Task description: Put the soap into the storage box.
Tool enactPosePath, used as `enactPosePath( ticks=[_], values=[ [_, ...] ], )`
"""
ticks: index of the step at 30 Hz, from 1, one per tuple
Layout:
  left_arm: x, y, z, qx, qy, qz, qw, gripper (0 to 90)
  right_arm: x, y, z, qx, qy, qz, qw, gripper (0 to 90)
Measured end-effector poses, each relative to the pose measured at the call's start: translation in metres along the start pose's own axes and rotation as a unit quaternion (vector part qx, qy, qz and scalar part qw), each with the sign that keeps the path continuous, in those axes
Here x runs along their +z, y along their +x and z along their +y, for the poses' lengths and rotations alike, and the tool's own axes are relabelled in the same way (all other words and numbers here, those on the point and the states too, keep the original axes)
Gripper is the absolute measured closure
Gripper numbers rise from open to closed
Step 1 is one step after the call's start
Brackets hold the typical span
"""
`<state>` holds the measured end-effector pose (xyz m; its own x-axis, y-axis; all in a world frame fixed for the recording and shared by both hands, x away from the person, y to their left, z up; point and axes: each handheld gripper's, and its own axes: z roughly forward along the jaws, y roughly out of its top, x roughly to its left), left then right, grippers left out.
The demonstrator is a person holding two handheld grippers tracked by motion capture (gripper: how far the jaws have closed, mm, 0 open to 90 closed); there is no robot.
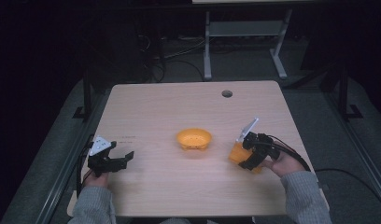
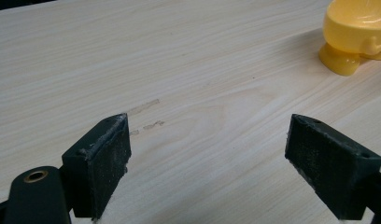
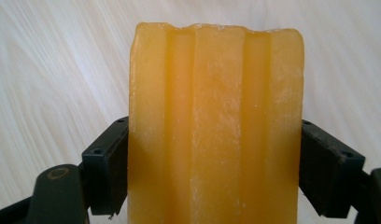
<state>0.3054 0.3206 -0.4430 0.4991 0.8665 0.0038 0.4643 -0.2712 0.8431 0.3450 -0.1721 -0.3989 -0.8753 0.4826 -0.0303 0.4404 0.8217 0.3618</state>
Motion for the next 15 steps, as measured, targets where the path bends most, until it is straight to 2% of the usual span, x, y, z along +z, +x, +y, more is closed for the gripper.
enactPosePath(
  ticks=[2, 7, 11, 12, 15],
  values=[
    [0.0, 0.0, 0.0, 0.001, 0.002, 0.0, 1.0, 13.8, -0.004, -0.003, 0.011, -0.013, -0.01, 0.004, 0.9999, 21.0],
    [0.001, 0.0, 0.0, -0.002, 0.002, -0.004, 1.0, 13.8, -0.006, -0.008, 0.028, -0.026, -0.018, 0.013, 0.9994, 21.1],
    [0.001, 0.001, 0.0, -0.005, 0.002, -0.004, 1.0, 13.8, -0.004, -0.008, 0.039, -0.035, -0.014, 0.014, 0.9992, 21.1],
    [0.001, 0.001, 0.0, -0.007, 0.001, -0.004, 1.0, 13.8, -0.001, -0.009, 0.048, -0.044, -0.007, 0.016, 0.9989, 21.0],
    [0.001, 0.001, 0.0, -0.008, -0.002, -0.005, 1.0, 13.8, 0.003, -0.011, 0.059, -0.054, -0.007, 0.019, 0.9984, 21.1]
  ],
)
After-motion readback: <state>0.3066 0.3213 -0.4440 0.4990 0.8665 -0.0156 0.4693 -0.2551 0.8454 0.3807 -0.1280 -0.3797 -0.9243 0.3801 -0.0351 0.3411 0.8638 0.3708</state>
